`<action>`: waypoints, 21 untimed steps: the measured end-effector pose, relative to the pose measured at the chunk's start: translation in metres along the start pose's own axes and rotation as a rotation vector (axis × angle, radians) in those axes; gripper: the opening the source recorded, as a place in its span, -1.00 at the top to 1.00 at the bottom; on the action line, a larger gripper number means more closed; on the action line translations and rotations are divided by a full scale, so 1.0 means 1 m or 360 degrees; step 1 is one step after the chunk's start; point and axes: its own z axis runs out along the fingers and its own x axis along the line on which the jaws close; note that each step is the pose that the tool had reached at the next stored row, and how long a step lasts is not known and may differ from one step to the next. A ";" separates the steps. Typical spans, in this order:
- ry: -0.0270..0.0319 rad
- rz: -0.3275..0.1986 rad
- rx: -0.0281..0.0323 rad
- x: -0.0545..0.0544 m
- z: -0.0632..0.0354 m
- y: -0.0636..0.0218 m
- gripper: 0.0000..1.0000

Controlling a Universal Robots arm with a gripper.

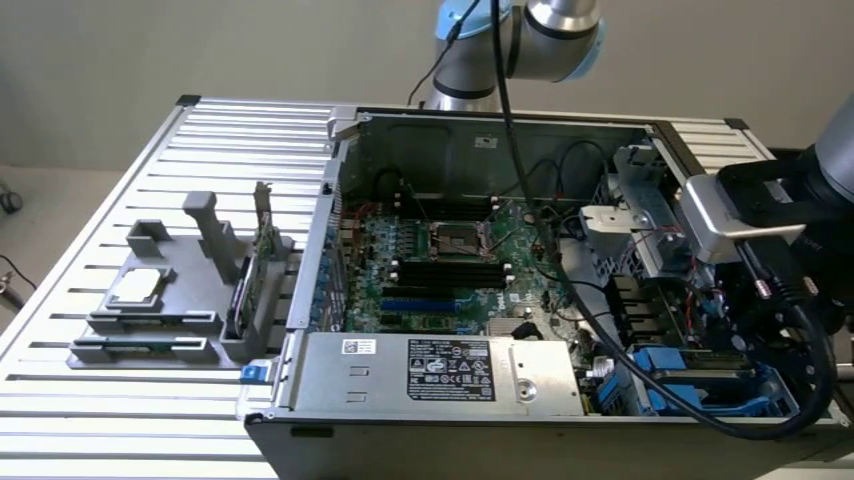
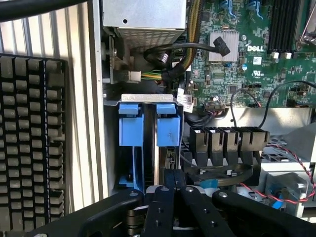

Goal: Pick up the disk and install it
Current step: 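Insert the first disk wire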

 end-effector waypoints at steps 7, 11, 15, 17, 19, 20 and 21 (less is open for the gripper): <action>0.00014 0.0130 0.00102 0.000 -0.0014 0.0000 0.79; 0.00015 0.0202 0.00158 0.000 -0.0029 -0.0001 0.79; 0.00086 0.0283 0.00226 0.000 -0.0046 -0.0003 0.79; 0.00099 0.0317 0.00212 0.000 -0.0048 -0.0003 0.79; 0.00118 0.0340 0.00011 0.000 -0.0050 -0.0003 0.79; 0.00140 0.0350 -0.00146 0.000 -0.0050 -0.0003 0.79; 0.00163 0.0356 -0.00305 0.000 -0.0050 -0.0004 0.79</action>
